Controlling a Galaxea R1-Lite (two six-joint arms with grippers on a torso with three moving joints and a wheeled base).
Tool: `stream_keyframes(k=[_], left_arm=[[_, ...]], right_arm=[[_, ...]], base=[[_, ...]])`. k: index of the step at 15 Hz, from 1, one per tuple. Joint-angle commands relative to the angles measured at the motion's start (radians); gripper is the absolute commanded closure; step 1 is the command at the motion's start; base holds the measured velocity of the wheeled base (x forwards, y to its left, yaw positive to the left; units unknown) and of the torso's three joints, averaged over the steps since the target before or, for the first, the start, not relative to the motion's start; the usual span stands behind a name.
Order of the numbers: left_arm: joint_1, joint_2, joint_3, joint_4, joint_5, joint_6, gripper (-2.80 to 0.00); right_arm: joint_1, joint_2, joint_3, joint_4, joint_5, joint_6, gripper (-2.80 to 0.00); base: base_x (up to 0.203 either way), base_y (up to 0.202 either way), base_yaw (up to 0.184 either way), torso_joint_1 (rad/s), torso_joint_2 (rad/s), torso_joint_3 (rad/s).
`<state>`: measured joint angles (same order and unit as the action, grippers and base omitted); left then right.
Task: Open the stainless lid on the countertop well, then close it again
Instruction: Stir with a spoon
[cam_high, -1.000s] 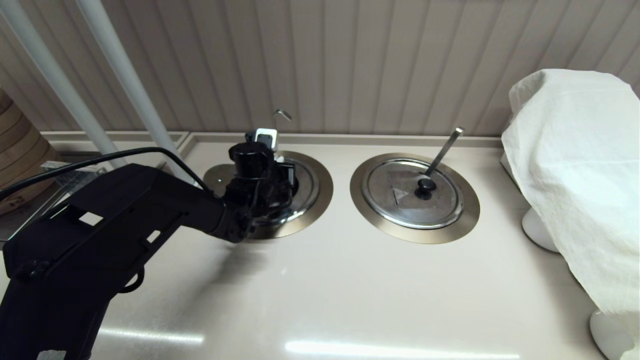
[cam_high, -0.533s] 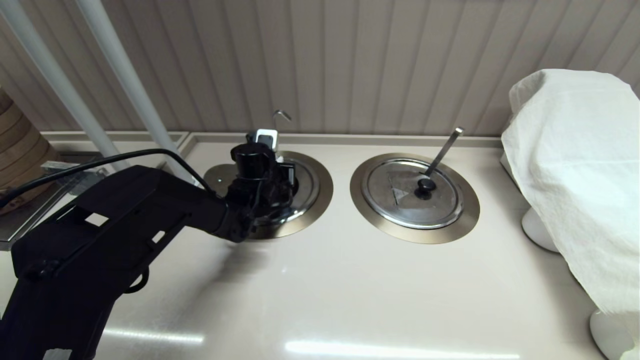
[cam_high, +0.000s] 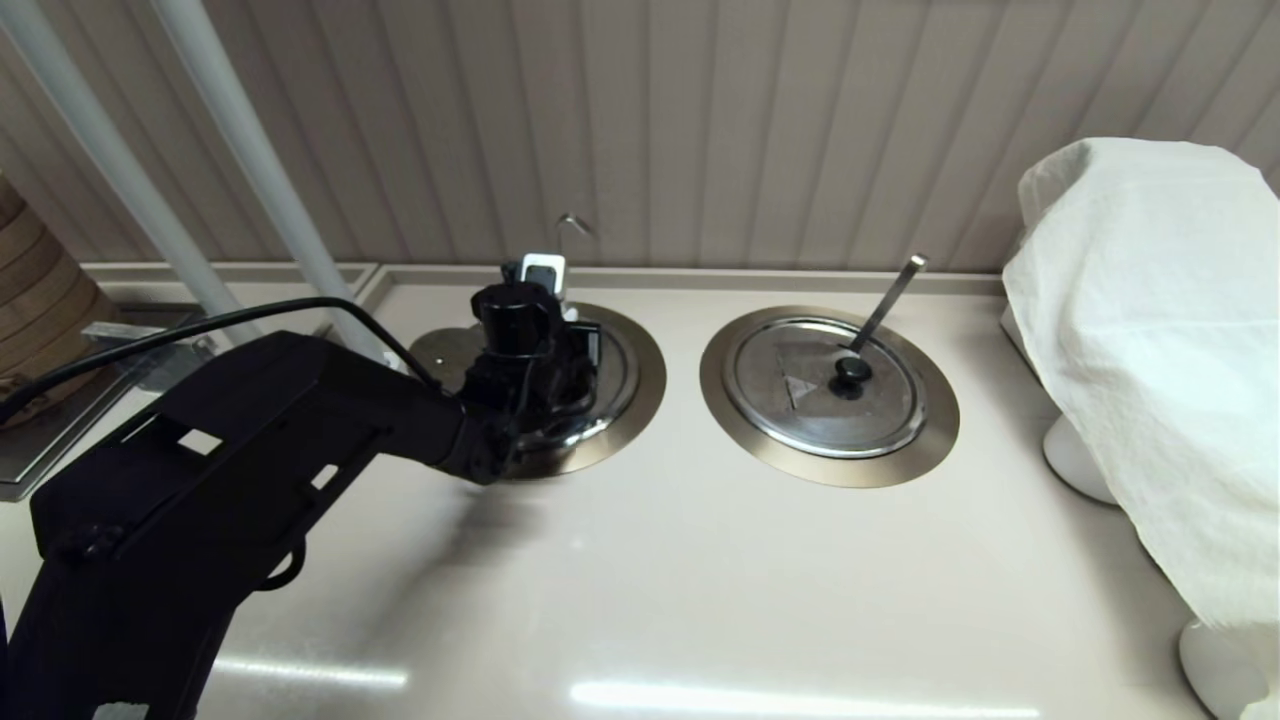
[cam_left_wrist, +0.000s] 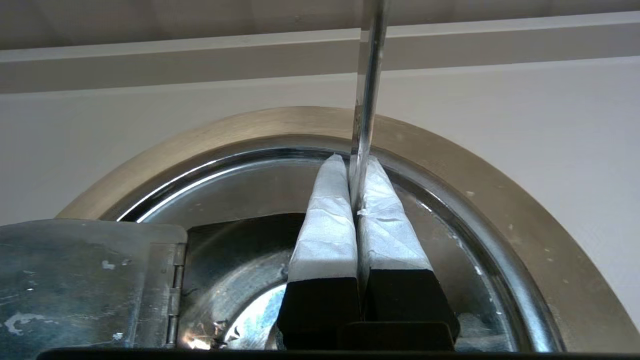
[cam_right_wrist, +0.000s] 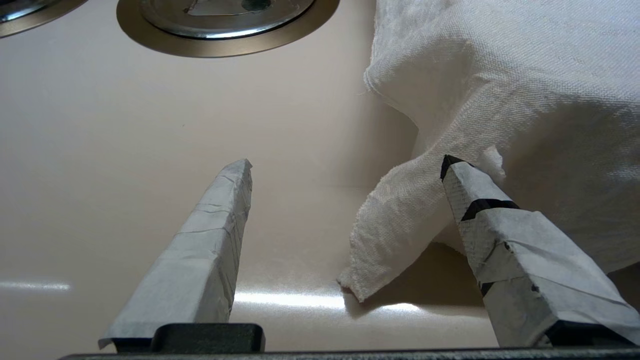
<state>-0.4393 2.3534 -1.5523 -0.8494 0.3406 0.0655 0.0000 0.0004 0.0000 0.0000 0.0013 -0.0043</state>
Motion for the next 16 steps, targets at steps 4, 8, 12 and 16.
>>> stream_keyframes(k=[4,8,12,16], left_arm=[[-0.006,0.006,-0.002,-0.003,0.023,0.002,-2.80],[-0.021,0.003,-0.003,-0.011,0.023,0.002,-2.80],[-0.021,-0.024,0.016,-0.011,0.031,0.000,-2.80],[-0.076,-0.115,0.153,-0.010,0.024,-0.002,-2.80]], right_arm=[[0.000,0.000,0.000,0.000,0.000,0.000,-2.80],[0.000,0.001,0.000,0.000,0.000,0.000,-2.80],[0.000,0.000,0.000,0.000,0.000,0.000,-2.80],[-0.001,0.000,0.000,0.000,0.000,0.000,-2.80]], base=[[0.000,0.000,0.000,0.000,0.00,0.000],[0.000,0.000,0.000,0.000,0.00,0.000],[0.000,0.000,0.000,0.000,0.00,0.000],[0.000,0.000,0.000,0.000,0.00,0.000]])
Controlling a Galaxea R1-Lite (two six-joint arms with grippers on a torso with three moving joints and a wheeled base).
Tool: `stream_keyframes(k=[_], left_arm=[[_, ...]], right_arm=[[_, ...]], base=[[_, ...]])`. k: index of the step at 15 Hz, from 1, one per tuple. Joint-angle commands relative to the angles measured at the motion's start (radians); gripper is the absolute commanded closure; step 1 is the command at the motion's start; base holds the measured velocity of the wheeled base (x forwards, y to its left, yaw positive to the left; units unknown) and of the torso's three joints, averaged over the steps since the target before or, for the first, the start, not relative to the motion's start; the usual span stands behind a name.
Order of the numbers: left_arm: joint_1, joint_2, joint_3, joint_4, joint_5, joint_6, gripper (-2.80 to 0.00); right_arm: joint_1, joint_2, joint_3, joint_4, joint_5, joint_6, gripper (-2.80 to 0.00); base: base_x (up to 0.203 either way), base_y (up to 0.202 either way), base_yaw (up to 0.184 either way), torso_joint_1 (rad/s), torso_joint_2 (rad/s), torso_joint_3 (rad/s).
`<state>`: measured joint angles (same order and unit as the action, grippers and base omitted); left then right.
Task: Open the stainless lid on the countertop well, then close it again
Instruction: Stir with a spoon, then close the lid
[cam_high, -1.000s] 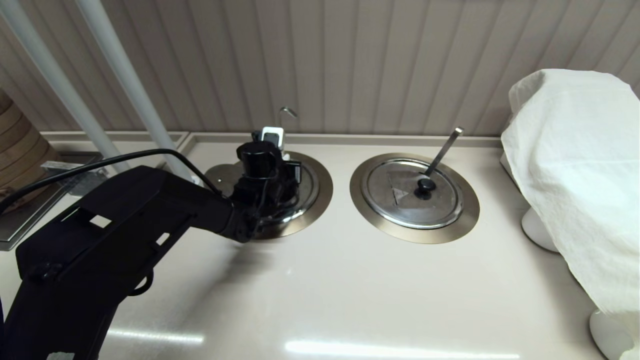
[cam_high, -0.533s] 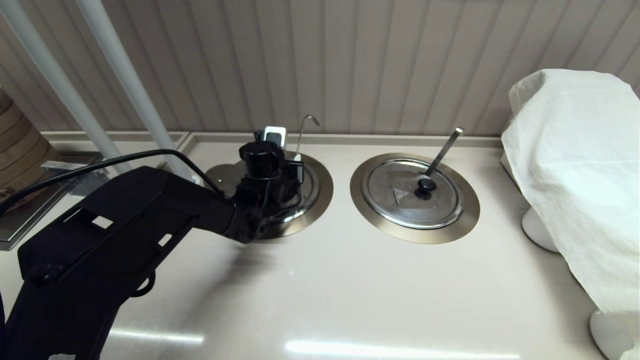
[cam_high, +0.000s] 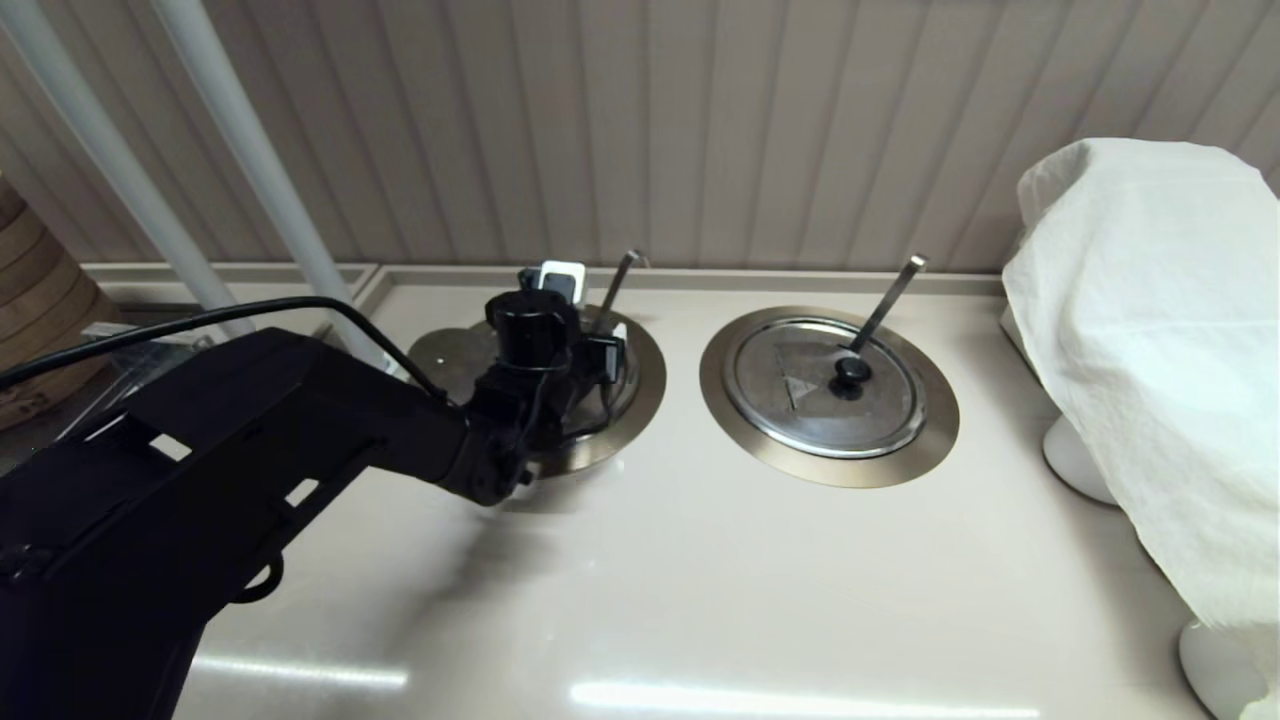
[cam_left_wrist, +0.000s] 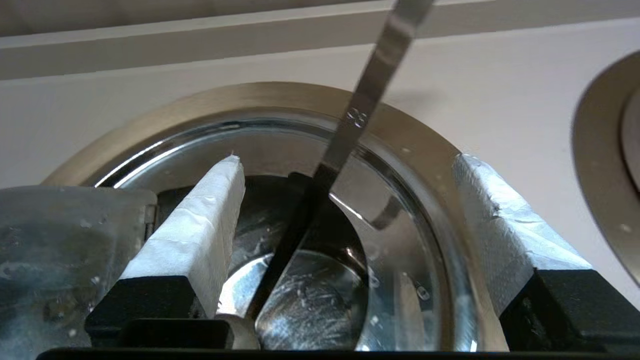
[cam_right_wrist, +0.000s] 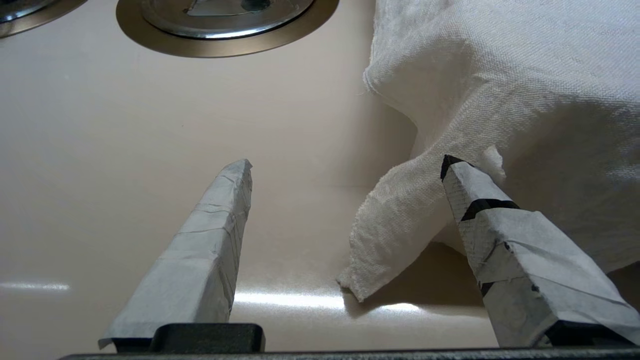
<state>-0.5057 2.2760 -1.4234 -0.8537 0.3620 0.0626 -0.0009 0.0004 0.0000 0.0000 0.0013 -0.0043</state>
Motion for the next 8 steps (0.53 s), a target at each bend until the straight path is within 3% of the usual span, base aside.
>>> stream_keyframes(k=[1,5,8], left_arm=[[-0.020,-0.064,0.057,-0.004,-0.001,0.001,-2.80],[-0.020,-0.156,0.169,-0.008,-0.002,0.000,-2.80],[0.036,-0.326,0.325,-0.022,0.000,-0.019,-2.80]], right_arm=[[0.000,0.001,0.000,0.000,0.000,0.000,-2.80],[0.001,0.000,0.000,0.000,0.000,0.000,-2.80],[0.001,0.001,0.000,0.000,0.000,0.000,-2.80]], base=[[0.000,0.000,0.000,0.000,0.00,0.000],[0.000,0.000,0.000,0.000,0.00,0.000],[0.000,0.000,0.000,0.000,0.00,0.000]])
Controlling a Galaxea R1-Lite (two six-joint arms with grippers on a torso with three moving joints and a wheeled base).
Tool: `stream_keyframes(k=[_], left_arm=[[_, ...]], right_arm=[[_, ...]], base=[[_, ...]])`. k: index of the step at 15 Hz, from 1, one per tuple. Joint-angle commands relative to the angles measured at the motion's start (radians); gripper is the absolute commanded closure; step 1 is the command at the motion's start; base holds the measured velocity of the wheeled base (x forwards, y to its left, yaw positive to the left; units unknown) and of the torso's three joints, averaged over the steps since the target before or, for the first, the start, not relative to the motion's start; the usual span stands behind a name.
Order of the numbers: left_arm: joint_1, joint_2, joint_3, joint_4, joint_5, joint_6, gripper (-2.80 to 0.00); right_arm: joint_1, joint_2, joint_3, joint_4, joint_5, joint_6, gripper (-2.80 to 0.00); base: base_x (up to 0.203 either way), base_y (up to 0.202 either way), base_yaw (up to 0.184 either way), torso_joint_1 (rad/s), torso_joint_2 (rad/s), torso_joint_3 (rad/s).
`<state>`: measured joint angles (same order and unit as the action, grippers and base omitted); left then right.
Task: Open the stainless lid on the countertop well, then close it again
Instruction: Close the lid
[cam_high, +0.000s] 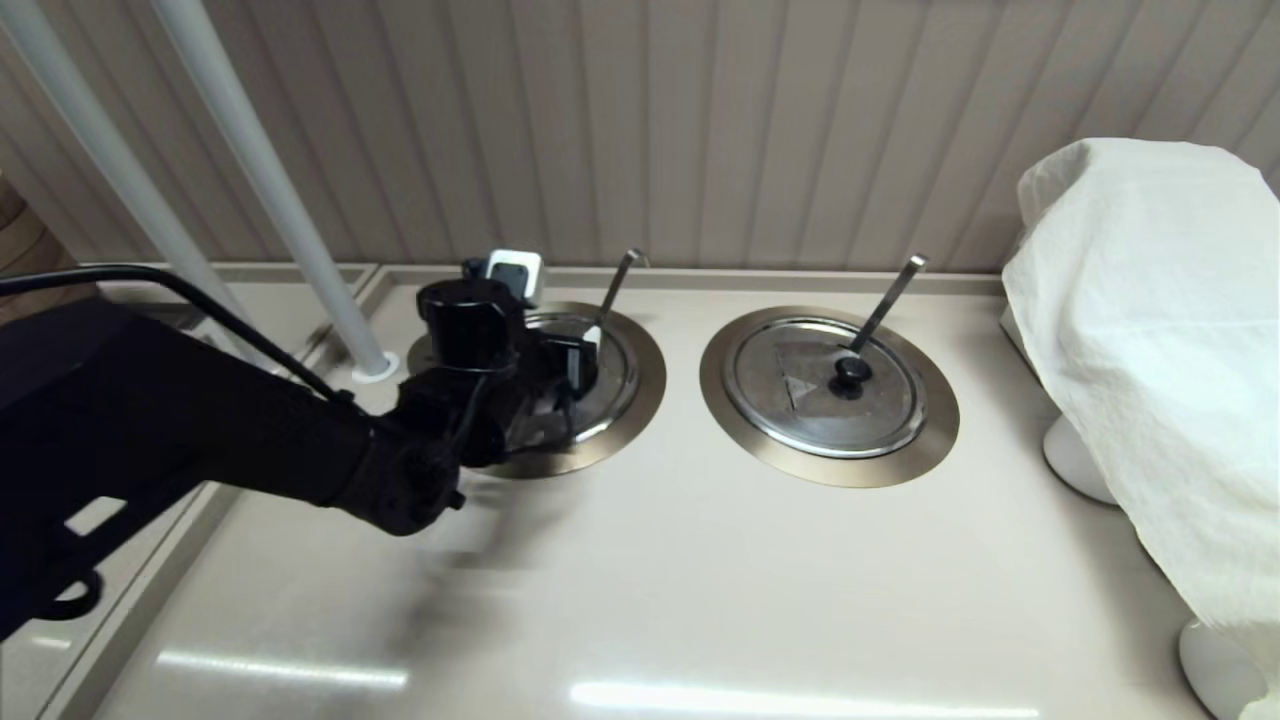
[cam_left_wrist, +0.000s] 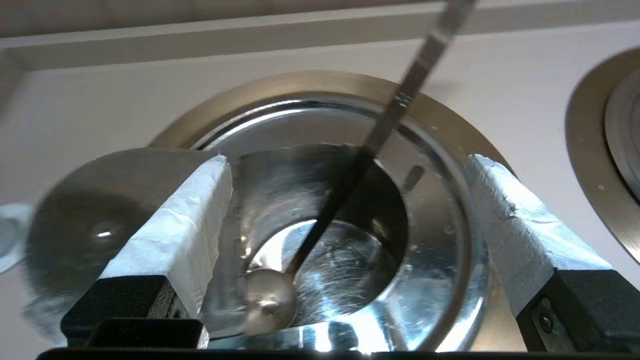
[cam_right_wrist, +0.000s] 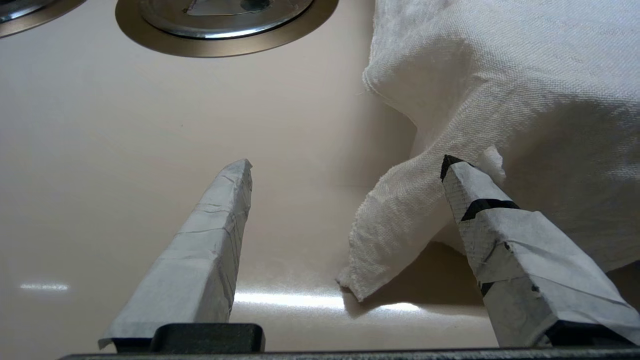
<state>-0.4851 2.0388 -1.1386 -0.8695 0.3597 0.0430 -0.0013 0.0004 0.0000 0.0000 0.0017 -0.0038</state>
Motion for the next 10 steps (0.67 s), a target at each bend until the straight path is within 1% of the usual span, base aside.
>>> stream_keyframes(k=[1,2,3,4,5,6,8,9,10], left_arm=[[0.045,-0.141,0.080,-0.009,0.010,-0.051,-2.80],[0.074,-0.191,0.124,-0.008,0.039,-0.160,-2.80],[0.100,-0.229,0.179,-0.001,0.073,-0.251,-2.80],[0.122,-0.255,0.225,0.007,0.094,-0.327,-2.80],[0.160,-0.271,0.262,0.012,0.105,-0.404,-2.80],[0.193,-0.282,0.292,0.021,0.105,-0.472,-2.80],[0.256,-0.263,0.322,0.053,0.081,-0.557,-2.80],[0.276,-0.236,0.331,0.058,0.037,-0.612,-2.80],[0.281,-0.215,0.340,0.058,-0.002,-0.648,-2.80]], right_arm=[[0.000,0.001,0.000,0.000,0.000,-0.001,-2.80],[0.001,0.000,0.000,0.000,0.000,-0.001,-2.80],[0.001,0.000,0.000,0.000,0.000,-0.001,-2.80],[0.000,0.000,0.000,0.000,0.000,-0.001,-2.80],[0.001,0.001,0.000,0.000,0.000,-0.001,-2.80],[0.001,0.000,0.000,0.000,0.000,-0.001,-2.80],[0.000,0.000,0.000,0.000,0.000,-0.001,-2.80],[0.001,0.001,0.000,0.000,0.000,-0.001,-2.80],[0.000,0.000,0.000,0.000,0.000,-0.001,-2.80]], base=[[0.000,0.000,0.000,0.000,0.00,0.000],[0.000,0.000,0.000,0.000,0.00,0.000],[0.000,0.000,0.000,0.000,0.00,0.000],[0.000,0.000,0.000,0.000,0.00,0.000],[0.000,0.000,0.000,0.000,0.00,0.000],[0.000,0.000,0.000,0.000,0.00,0.000],[0.000,0.000,0.000,0.000,0.00,0.000],[0.000,0.000,0.000,0.000,0.00,0.000],[0.000,0.000,0.000,0.000,0.00,0.000]])
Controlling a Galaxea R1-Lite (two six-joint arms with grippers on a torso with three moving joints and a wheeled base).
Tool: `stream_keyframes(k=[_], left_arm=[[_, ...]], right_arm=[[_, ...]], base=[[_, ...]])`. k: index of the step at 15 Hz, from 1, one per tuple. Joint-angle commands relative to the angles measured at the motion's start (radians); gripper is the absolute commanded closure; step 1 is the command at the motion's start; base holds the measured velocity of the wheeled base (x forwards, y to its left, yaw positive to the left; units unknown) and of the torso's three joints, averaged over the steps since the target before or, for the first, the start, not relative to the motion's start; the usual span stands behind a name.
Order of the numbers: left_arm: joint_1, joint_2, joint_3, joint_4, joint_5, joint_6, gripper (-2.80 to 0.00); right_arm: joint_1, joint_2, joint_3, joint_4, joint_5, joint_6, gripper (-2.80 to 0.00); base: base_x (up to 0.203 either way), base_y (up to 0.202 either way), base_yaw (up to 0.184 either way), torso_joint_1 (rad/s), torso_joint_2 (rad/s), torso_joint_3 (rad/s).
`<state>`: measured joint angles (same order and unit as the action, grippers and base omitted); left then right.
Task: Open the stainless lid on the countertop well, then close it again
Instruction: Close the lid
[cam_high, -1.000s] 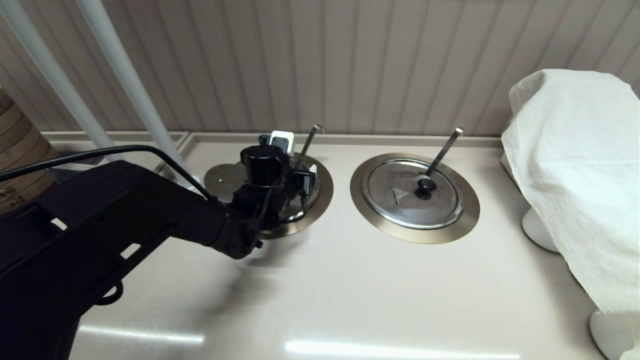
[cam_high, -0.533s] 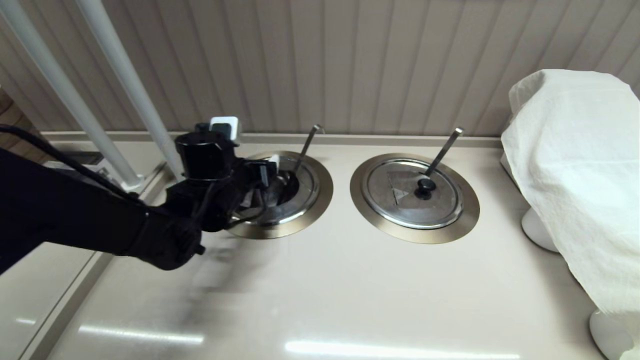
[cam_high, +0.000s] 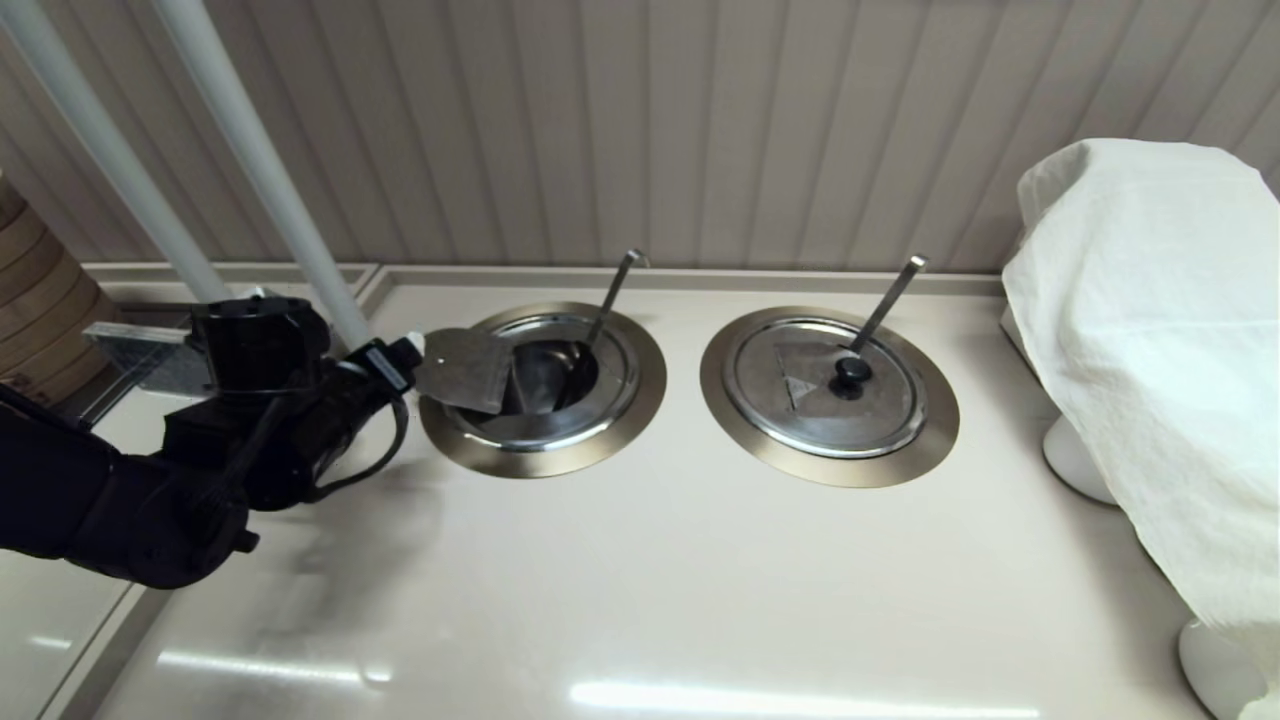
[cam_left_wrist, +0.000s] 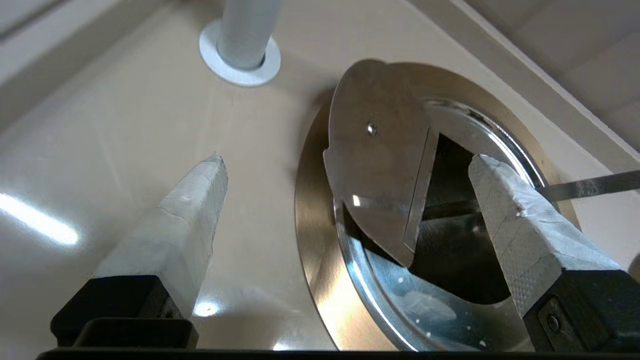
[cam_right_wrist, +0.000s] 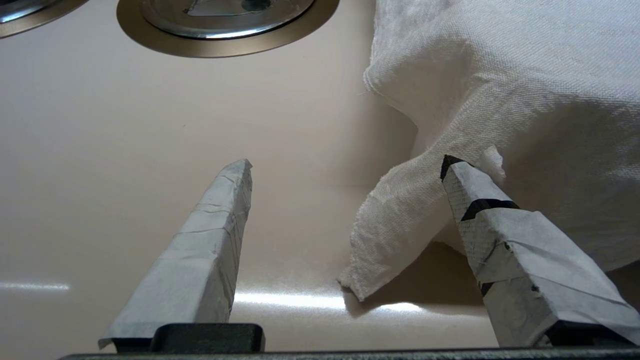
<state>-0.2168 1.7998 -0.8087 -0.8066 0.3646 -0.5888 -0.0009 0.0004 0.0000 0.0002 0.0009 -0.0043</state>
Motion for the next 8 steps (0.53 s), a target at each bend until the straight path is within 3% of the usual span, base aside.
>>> stream_keyframes(k=[1,4,8], left_arm=[[0.015,0.049,0.006,-0.007,-0.028,-0.029,-2.80],[0.014,0.142,-0.054,-0.023,-0.055,-0.033,-2.80],[0.014,0.176,-0.124,-0.040,-0.139,-0.032,-2.80]], right_arm=[[-0.001,0.000,0.000,0.000,0.001,0.000,-2.80],[0.000,0.001,0.000,0.000,0.001,0.000,-2.80],[-0.001,0.000,0.000,0.000,0.001,0.000,-2.80]], base=[[0.000,0.000,0.000,0.000,0.00,0.000],[0.000,0.000,0.000,0.000,0.00,0.000],[0.000,0.000,0.000,0.000,0.00,0.000]])
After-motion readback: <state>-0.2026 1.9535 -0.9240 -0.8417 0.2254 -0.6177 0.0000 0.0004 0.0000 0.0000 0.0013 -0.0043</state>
